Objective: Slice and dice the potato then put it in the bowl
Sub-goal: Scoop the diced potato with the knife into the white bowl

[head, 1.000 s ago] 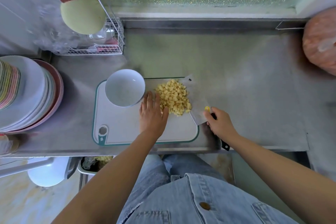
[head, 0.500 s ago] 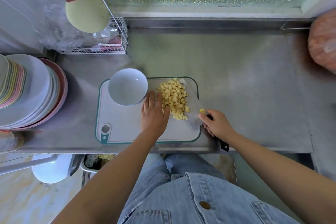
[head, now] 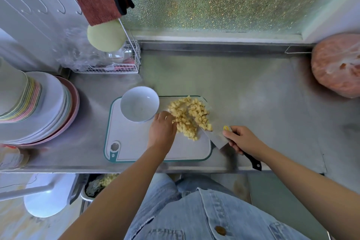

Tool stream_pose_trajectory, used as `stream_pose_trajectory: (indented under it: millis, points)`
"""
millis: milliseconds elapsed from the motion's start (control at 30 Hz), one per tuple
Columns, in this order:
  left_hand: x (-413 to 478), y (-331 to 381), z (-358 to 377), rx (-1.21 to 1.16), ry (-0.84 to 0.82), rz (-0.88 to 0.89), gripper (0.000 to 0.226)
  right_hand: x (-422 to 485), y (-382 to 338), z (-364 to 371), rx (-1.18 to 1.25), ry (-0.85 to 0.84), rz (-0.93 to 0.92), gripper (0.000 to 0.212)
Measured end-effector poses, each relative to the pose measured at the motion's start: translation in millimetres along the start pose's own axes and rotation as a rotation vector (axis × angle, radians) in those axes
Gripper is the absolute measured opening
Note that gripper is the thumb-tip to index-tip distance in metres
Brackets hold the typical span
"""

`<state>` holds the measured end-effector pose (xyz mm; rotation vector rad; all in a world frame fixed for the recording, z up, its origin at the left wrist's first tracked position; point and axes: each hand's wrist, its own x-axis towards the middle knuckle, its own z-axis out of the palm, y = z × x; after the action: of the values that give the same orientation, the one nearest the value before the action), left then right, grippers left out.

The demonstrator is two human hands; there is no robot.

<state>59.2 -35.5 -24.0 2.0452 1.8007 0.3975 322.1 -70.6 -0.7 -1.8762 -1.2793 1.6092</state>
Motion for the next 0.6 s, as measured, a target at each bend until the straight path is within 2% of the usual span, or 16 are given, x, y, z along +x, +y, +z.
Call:
stream_pose_trajectory:
  millis: [100, 233, 367, 467, 600]
  points:
    - [0, -1, -12, -0.047, 0.097, 0.020, 0.010, -3, -13, 2, -0.023, -0.036, -0.007, 0.033]
    - [5, -8, -33, -0.084, 0.251, 0.059, 0.006, -2, -41, 16, -0.057, -0.107, -0.042, 0.031]
    - [10, -24, -58, -0.048, 0.359, -0.018, 0.007, 7, -75, 35, -0.087, -0.164, -0.055, 0.029]
    - [16, -44, -71, -0.041, 0.383, -0.049, 0.012, 17, -100, 51, -0.146, -0.197, -0.065, 0.028]
    - [27, -62, -81, -0.091, 0.327, -0.002, 0.026, 30, -125, 69, -0.212, -0.238, -0.076, 0.027]
